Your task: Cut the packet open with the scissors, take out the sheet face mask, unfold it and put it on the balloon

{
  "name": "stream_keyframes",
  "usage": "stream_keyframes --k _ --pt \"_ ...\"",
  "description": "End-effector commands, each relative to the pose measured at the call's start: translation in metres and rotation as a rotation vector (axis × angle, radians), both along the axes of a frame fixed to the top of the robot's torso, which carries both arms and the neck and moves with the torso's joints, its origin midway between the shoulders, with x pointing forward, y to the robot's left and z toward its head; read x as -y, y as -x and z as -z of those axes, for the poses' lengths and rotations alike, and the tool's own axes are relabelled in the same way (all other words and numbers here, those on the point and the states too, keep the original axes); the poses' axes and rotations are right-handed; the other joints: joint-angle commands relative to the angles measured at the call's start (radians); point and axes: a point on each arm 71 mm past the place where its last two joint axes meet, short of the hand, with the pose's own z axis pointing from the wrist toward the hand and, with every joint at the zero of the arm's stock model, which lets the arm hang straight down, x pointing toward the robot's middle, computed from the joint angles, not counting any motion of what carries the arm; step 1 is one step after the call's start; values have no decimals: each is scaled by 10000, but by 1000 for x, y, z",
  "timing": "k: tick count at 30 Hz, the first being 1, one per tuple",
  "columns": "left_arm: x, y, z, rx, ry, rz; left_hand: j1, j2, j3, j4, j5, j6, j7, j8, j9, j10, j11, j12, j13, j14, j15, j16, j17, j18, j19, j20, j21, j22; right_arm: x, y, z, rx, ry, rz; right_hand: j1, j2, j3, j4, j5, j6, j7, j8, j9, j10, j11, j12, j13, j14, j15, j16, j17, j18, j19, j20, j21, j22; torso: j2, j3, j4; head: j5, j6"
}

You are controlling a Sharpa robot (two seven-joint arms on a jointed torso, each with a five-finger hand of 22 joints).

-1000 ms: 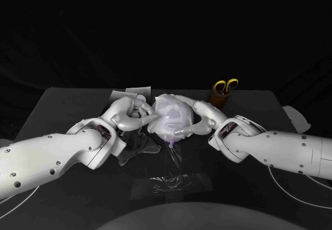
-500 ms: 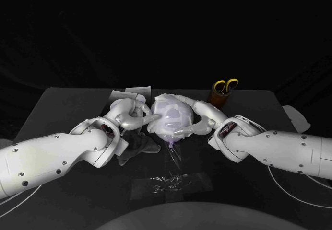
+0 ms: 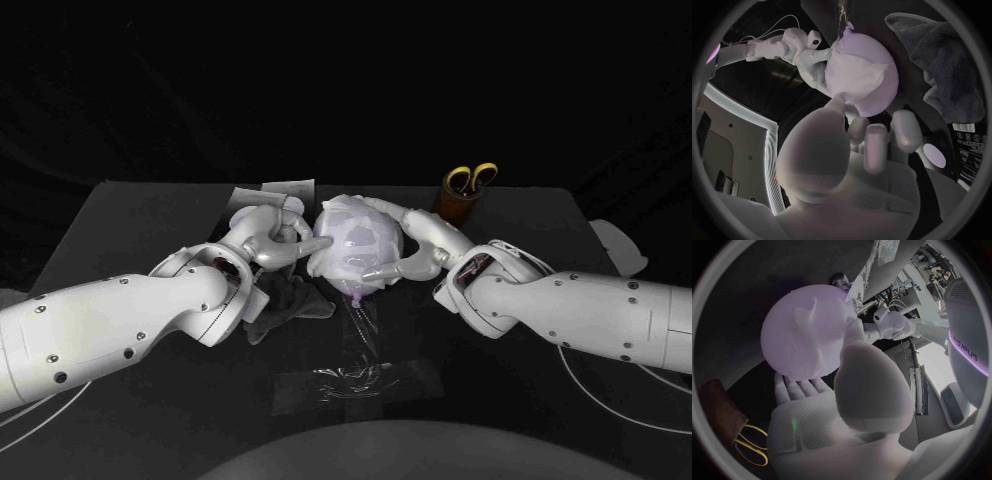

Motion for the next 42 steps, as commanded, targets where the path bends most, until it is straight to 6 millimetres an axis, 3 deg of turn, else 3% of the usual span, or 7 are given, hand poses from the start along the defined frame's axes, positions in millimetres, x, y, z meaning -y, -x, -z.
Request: stream_keyframes --k 1,18,29,34,39,42 --pt "0 -1 1 -225 -115 -134 178 30 -46 -18 -11 -12 -93 64 22 106 -15 54 30 763 -82 68 1347 -196 80 -28 48 30 -2 3 6 -370 187 -230 -2 96 77 5 -59 58 1517 58 10 -79 21 43 9 -68 -8 -15 -16 -77 68 -6 22 -3 -1 -3 6 -1 -17" --pt "-9 -6 6 -653 -402 -282 517 99 -27 -33 -11 -39 -125 137 51 164 -48 84 111 774 -114 78 1387 -207 110 -57 83 82 -3 3 6 -378 183 -232 -2 96 77 5 -59 58 1517 58 10 -79 21 43 9 -68 -8 -15 -16 -77 68 -6 22 -3 1 -1 10 9 -20" --pt "-22 -11 8 -680 -535 -658 1275 454 379 -83 -5 -71 -162 149 26 251 -92 123 229 789 -155 95 1448 -224 153 -87 135 164 -3 3 6 -382 187 -233 -2 96 77 5 -59 58 1517 58 10 -79 21 43 9 -68 -8 -15 -16 -77 68 -6 22 -3 -4 -7 8 17 -28" --pt "-26 -12 8 -628 -391 -743 1353 485 454 -64 -4 -78 -158 149 20 270 -90 134 259 793 -155 99 1464 -230 169 -91 153 191 -3 3 6 -387 187 -234 -2 96 77 5 -59 58 1517 58 10 -79 21 43 9 -68 -8 -15 -16 -77 68 -6 22 -3 10 -5 4 14 -26" --pt "-26 -11 6 -590 26 -537 930 266 263 25 -10 -92 -100 178 21 205 -37 89 163 775 -113 79 1391 -208 92 -93 92 101 -3 3 6 -391 187 -236 -2 96 77 5 -59 58 1517 58 10 -79 21 43 9 -68 -8 -15 -16 -77 68 -6 22 -3 8 -5 2 2 -22" --pt "-23 -10 4 -524 400 -268 90 126 -158 30 -12 -101 -73 224 24 137 -2 46 70 753 -78 51 1306 -187 11 -78 27 13 -2 3 6 -392 189 -234 -2 96 77 5 -59 58 1517 58 10 -79 21 43 9 -68 -8 -15 -16 -77 68 -6 22 -3 0 -5 2 -4 -16"
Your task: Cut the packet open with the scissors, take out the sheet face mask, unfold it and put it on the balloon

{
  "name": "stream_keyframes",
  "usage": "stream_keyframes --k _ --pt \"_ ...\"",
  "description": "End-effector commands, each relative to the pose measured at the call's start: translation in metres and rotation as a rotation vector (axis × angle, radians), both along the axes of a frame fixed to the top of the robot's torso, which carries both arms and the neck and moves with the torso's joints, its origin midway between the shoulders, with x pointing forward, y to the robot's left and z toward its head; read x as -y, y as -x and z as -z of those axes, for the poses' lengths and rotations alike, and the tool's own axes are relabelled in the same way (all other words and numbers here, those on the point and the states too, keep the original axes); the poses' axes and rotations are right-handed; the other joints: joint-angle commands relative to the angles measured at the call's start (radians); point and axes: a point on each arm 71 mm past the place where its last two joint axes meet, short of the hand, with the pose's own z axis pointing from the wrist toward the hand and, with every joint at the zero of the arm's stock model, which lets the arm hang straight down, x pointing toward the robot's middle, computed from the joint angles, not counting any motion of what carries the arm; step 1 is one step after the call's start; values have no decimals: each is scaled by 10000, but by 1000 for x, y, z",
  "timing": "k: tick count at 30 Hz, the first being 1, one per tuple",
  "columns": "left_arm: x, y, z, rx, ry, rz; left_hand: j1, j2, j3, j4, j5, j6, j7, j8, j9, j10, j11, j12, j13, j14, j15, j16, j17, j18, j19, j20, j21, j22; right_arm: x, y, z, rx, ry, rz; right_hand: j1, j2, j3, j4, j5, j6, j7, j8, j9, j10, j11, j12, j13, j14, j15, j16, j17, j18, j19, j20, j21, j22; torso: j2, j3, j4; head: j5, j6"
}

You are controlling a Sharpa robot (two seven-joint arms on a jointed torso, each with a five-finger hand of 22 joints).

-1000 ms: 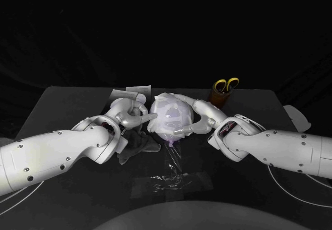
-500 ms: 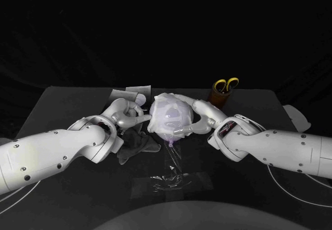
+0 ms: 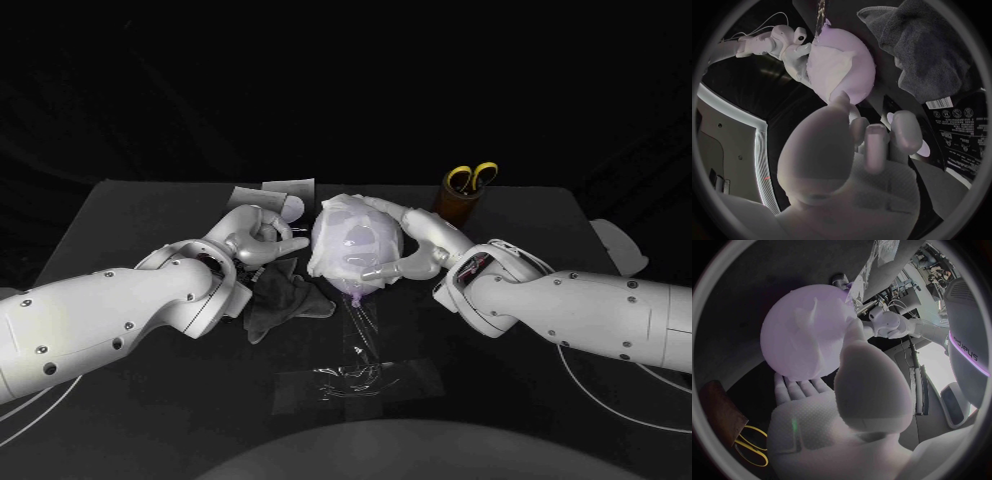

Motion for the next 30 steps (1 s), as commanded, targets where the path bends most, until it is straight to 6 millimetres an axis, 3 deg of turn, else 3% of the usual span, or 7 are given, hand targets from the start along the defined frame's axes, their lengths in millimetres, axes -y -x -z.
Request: stream_keyframes --k 1,9,30 --pt "8 3 -4 129 837 601 -536 -134 -255 -1 -12 -35 37 28 17 -92 67 -58 -84 764 4 4 1281 -19 -119 29 -107 -82 -2 3 6 -376 196 -230 -2 96 77 5 -60 59 1519 35 10 -79 21 32 9 -68 -8 -15 -17 -76 68 -6 22 -3 -7 -1 -4 -11 6" --pt "17 6 -7 145 1297 1105 -1079 -234 -806 -4 -14 -112 54 71 25 -265 83 -170 -309 745 17 -23 1217 17 -247 51 -220 -230 -2 3 6 -386 198 -234 -1 136 103 3 -61 72 1521 38 9 -97 28 30 8 -85 9 -17 -30 -97 69 -7 22 -17 -7 -2 -4 -10 10" --pt "35 -2 0 -247 1002 1286 -938 -222 -1406 -23 -15 -82 20 220 63 -142 57 -67 -92 768 1 -1 1308 -2 -187 63 -174 -137 -4 3 7 -442 187 -259 0 151 113 4 -62 97 1522 44 21 -102 31 30 8 -88 13 -16 -33 -101 74 -8 23 -15 -2 9 -8 -5 -1"
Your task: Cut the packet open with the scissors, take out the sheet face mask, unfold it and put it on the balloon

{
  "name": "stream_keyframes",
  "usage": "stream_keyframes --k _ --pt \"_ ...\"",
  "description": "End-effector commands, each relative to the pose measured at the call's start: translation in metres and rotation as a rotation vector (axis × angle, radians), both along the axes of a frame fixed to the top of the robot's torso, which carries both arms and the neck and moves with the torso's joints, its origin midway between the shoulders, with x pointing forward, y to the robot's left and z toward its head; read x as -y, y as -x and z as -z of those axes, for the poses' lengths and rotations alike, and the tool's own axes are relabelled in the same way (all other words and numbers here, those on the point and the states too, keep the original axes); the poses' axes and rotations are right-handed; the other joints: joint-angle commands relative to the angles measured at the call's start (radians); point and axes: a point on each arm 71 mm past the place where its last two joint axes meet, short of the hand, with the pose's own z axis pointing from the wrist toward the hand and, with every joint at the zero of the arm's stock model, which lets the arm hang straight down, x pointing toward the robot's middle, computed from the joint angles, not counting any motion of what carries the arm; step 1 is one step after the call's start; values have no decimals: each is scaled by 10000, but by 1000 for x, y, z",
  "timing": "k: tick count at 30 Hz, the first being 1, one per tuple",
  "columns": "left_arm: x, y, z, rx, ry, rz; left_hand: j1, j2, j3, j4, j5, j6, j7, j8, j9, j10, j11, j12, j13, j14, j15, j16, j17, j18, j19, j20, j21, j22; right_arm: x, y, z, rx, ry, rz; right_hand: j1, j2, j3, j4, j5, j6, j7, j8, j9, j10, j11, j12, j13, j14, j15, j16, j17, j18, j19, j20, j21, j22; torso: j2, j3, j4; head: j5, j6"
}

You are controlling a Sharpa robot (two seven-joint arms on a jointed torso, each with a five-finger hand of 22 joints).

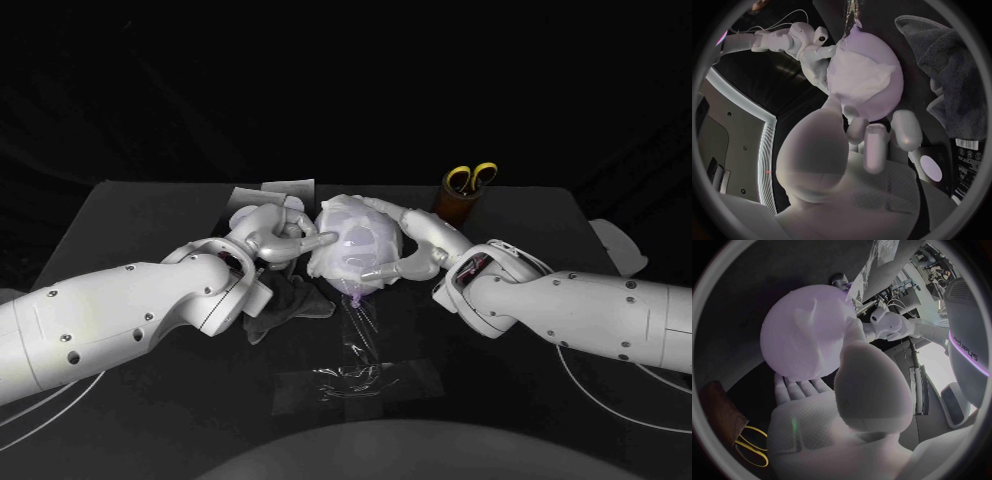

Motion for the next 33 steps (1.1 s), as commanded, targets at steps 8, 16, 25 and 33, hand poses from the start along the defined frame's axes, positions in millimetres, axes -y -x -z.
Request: stream_keyframes --k 8,16,25,33 --pt "1 -3 3 -264 -452 30 1083 274 -74 -85 -14 -17 -110 124 7 166 -104 136 197 798 -53 52 1414 -28 124 -26 91 164 -3 3 7 -424 190 -242 25 121 53 0 -62 78 1572 57 20 -50 12 41 17 -88 13 -16 -13 -101 74 -8 23 -16 -5 3 7 -9 -28" --pt "-6 -5 4 -350 -641 -176 1609 522 -34 -57 -13 -10 -126 128 -25 222 -119 173 279 808 -70 64 1454 -43 171 -41 136 234 -3 3 7 -432 190 -243 25 121 53 0 -62 78 1572 57 20 -50 12 41 17 -88 13 -16 -13 -101 74 -8 23 -16 -1 -4 4 -23 -37" --pt "-17 -7 6 -407 -750 -544 1711 638 -26 -37 -13 1 -128 131 -38 252 -121 191 321 810 -71 68 1464 -49 192 -46 155 264 -2 3 7 -438 189 -240 25 132 61 0 -62 84 1574 60 20 -59 15 41 16 -98 20 -17 -19 -104 78 -8 24 -15 -2 -8 12 -13 -47" --pt "-21 -10 7 -427 -817 -823 2015 1022 141 -35 -9 25 -155 123 -76 354 -146 252 461 819 -89 79 1500 -63 237 -56 198 329 -3 3 7 -449 184 -247 25 132 61 0 -62 84 1574 60 20 -59 15 41 16 -98 20 -17 -19 -104 78 -8 24 -15 -1 -3 3 21 -56"
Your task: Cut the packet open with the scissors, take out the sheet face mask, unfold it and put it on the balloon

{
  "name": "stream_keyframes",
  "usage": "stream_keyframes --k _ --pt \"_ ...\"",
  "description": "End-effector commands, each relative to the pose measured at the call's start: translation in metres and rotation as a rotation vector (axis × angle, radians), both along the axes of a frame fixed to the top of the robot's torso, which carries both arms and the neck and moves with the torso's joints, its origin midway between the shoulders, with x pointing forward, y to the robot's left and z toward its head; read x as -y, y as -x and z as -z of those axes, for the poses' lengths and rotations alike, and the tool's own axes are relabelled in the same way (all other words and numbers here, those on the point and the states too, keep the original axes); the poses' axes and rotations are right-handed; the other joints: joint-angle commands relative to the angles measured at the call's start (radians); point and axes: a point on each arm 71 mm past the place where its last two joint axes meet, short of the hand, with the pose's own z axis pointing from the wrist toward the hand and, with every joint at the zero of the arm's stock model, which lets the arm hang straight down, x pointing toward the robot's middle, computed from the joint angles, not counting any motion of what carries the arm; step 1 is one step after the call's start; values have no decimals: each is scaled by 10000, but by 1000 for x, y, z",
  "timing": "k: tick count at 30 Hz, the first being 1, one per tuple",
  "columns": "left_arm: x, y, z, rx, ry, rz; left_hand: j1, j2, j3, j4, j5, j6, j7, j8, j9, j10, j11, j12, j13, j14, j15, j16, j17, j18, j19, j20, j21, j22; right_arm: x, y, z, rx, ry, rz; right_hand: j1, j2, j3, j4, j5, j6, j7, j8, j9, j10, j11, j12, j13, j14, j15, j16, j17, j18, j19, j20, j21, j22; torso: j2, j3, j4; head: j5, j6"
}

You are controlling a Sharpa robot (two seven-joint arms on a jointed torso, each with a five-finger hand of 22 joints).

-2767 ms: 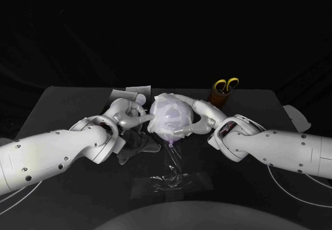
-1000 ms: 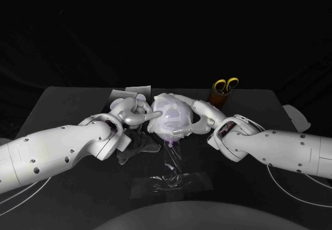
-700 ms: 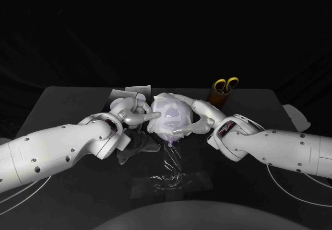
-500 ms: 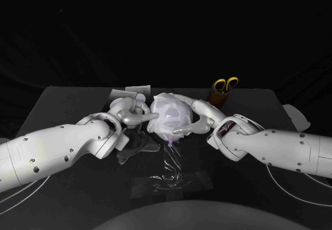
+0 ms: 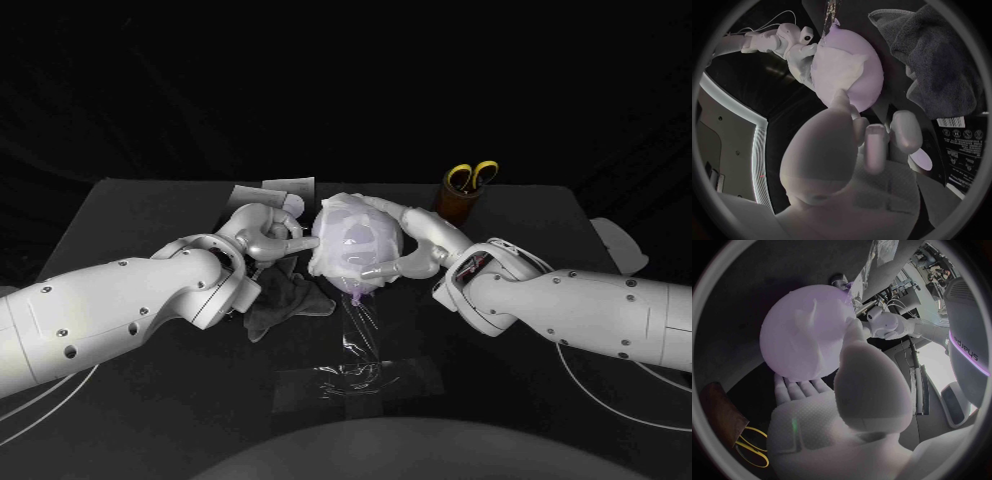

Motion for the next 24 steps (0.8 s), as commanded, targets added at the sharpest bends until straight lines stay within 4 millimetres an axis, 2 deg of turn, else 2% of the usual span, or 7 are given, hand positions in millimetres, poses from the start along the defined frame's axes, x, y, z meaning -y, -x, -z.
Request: stream_keyframes --k 1,12,15,17,18,19,24 --pt "-1 -1 0 -23 -77 -202 190 217 125 8 -5 -8 -55 47 -16 94 -24 54 28 782 -56 42 1509 -68 90 28 63 38 -2 3 7 -403 192 -251 -1 83 63 2 -62 47 1535 8 8 -58 16 65 12 -62 -16 -17 -9 -105 78 -8 24 -16 1 6 -8 15 -3" --pt "-14 -3 -1 84 109 -605 316 454 328 34 -1 -70 -50 16 -46 14 -25 -7 -96 777 -63 36 1486 -66 87 20 65 39 -2 3 7 -414 189 -250 -1 83 63 2 -62 47 1535 8 8 -58 16 65 12 -62 -16 -17 -9 -105 78 -8 24 -16 0 4 -5 -10 10" --pt "-14 0 -5 311 641 -399 310 445 431 33 0 -323 37 -180 -147 -517 44 -384 -809 749 -5 4 1389 0 -142 34 -130 -242 -2 3 7 -419 191 -242 -1 83 63 2 -62 47 1535 8 8 -58 16 65 12 -62 -16 -17 -9 -105 78 -8 24 -16 1 -3 0 -8 11" --pt "-12 3 -8 544 1032 -152 470 484 669 45 76 -818 188 -687 -424 -2105 179 -1564 -2901 562 93 -202 747 139 -635 66 -555 -841 -2 3 7 -420 189 -243 -1 83 63 2 -62 47 1535 8 8 -58 16 65 12 -62 -16 -17 -9 -105 78 -8 24 -16 5 -6 6 -12 20" --pt "-12 4 -10 659 1183 -22 470 484 669 45 76 -818 188 -687 -424 -2105 179 -1564 -2901 562 93 -202 747 139 -635 66 -555 -841 -2 3 7 -421 189 -243 -1 83 63 2 -62 47 1535 8 8 -58 16 65 12 -62 -16 -17 -9 -105 78 -8 24 -16 7 -4 5 -17 19" --pt "-10 6 -12 812 1360 148 884 468 1150 46 39 -1068 431 -1175 -784 -3434 405 -2672 -4473 136 290 -636 -405 346 -1464 142 -1282 -1797 -2 3 7 -422 191 -241 -1 83 63 2 -62 47 1535 8 8 -58 16 65 12 -62 -16 -17 -9 -105 78 -8 24 -16 8 -6 3 -20 22" --pt "-4 17 -22 1613 1920 955 1036 -7 2668 51 2 -1001 819 -1990 -1664 -3843 791 -3428 -5261 -283 675 -981 -1217 517 -2226 446 -2021 -2606 -1 3 7 -433 197 -237 -1 83 63 2 -62 47 1535 8 8 -58 16 65 12 -62 -16 -17 -9 -105 78 -8 24 -16 3 -11 2 -14 17"
